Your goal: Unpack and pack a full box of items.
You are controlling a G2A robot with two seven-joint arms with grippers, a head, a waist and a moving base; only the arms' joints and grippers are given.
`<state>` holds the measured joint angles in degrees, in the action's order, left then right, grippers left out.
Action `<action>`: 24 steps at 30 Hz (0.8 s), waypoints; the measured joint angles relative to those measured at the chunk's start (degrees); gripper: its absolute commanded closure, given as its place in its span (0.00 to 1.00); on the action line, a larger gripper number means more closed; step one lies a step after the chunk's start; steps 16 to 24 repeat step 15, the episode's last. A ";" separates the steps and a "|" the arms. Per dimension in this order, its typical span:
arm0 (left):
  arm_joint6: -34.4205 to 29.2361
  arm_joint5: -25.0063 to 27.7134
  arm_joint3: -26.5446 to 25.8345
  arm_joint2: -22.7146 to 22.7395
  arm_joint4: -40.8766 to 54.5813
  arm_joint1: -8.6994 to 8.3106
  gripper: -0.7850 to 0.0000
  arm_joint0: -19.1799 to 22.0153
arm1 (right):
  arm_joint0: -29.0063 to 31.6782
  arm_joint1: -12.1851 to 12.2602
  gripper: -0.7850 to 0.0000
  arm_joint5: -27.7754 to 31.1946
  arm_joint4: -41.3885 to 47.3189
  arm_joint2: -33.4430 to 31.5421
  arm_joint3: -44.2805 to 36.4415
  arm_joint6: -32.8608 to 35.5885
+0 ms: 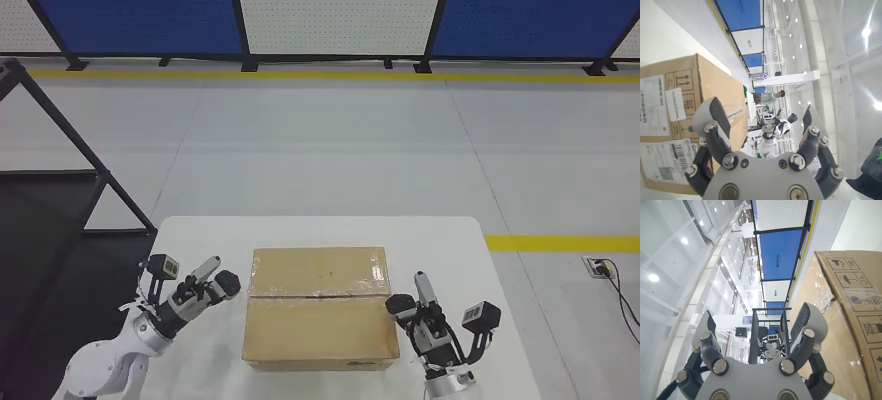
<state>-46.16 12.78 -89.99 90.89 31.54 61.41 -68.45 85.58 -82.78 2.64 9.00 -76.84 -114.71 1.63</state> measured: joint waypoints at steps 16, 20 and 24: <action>0.52 10.14 -3.21 8.51 15.37 0.15 0.00 -5.88 | 1.46 -0.15 0.00 0.29 2.24 -2.48 -0.84 -6.03; 0.52 10.14 -3.21 8.51 15.37 0.15 0.00 -5.88 | 1.46 -0.15 0.00 0.29 2.24 -2.48 -0.84 -6.03; 0.52 10.14 -3.21 8.51 15.37 0.15 0.00 -5.88 | 1.46 -0.15 0.00 0.29 2.24 -2.48 -0.84 -6.03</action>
